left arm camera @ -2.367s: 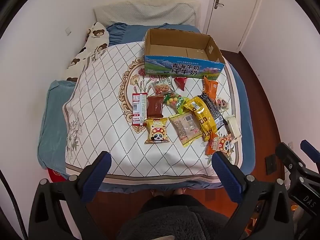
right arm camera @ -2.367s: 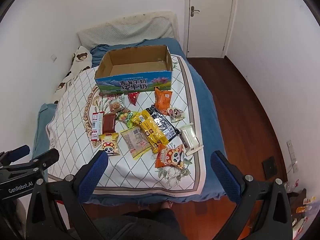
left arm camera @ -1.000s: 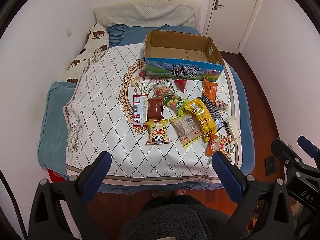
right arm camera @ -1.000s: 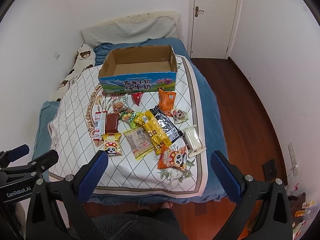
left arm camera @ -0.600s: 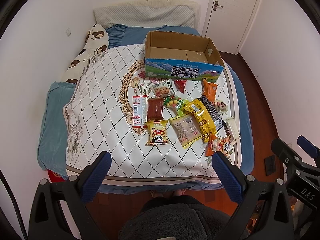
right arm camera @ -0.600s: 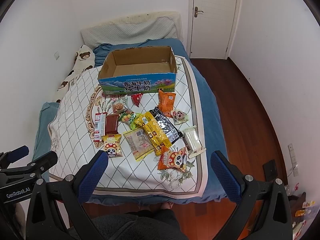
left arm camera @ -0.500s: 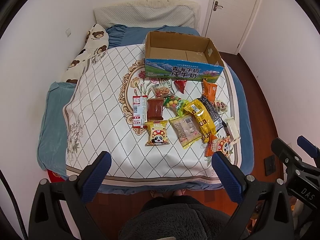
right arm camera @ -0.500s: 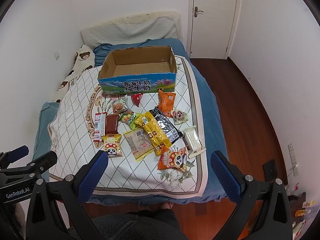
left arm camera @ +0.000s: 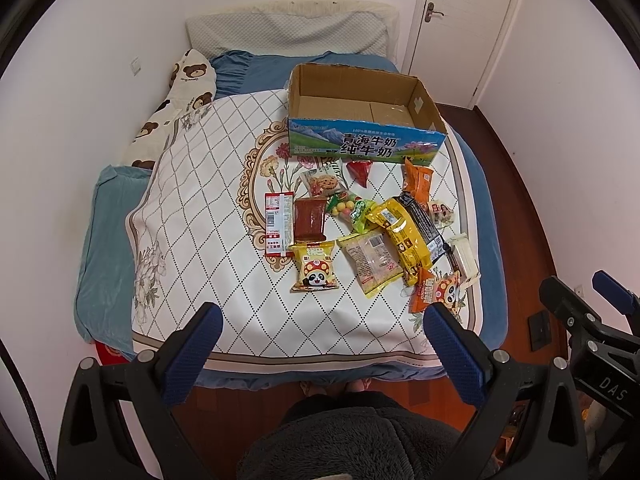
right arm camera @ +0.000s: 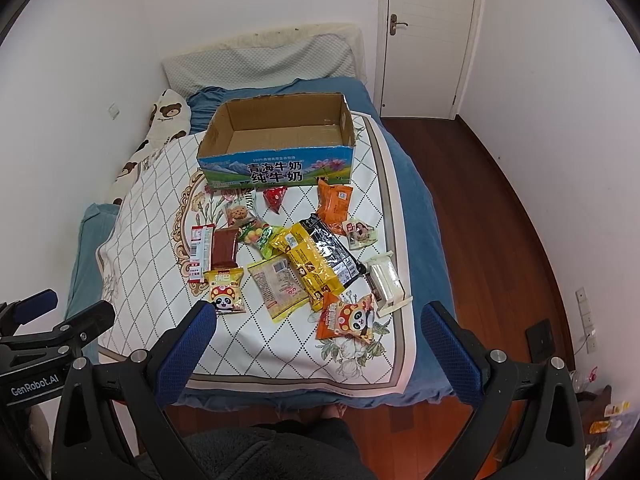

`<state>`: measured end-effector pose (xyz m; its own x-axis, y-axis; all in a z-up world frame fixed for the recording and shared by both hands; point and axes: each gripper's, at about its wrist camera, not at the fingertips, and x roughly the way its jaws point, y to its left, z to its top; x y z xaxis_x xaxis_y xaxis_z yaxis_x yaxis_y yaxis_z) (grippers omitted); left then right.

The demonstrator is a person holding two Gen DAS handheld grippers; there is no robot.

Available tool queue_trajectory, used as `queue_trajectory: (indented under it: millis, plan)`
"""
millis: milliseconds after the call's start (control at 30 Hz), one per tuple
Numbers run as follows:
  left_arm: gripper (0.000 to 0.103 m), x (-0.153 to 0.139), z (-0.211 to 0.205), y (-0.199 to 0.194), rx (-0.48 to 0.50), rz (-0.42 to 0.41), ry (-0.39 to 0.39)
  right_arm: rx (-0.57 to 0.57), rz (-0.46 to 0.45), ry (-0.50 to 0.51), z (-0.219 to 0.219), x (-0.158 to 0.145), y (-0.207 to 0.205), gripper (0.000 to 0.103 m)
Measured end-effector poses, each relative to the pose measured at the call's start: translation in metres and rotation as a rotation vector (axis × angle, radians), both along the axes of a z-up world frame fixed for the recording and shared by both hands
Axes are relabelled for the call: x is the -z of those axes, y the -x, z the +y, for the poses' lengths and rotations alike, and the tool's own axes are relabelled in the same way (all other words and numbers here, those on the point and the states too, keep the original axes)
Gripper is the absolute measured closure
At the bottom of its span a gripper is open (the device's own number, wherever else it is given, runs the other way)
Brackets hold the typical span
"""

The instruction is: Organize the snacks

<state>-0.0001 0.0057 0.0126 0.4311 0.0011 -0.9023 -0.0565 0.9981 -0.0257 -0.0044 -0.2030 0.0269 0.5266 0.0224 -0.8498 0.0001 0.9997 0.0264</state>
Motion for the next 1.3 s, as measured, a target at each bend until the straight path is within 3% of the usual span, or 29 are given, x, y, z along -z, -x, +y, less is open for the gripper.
queue_trajectory:
  millis: [867,967,1100,1200,1300]
  plan:
    - [0.000,0.003,0.005,-0.016,0.000,0.002,0.004,0.024,-0.005,-0.012,0.004,-0.004,-0.004,0.000]
    - [0.000,0.021,0.015,-0.030,-0.026,0.011,0.007,0.042,-0.007,-0.010,0.001,0.006,-0.013,0.000]
    - [0.000,0.064,0.029,-0.056,-0.079,0.088,0.024,0.053,-0.004,-0.005,-0.008,0.034,-0.037,0.000]
    - [0.000,0.103,0.032,-0.078,-0.118,0.176,0.090,0.041,0.023,0.015,-0.014,0.064,-0.068,0.000]
    - [0.000,0.146,0.027,-0.096,-0.149,0.280,0.205,-0.015,0.081,0.037,-0.016,0.107,-0.109,0.000]
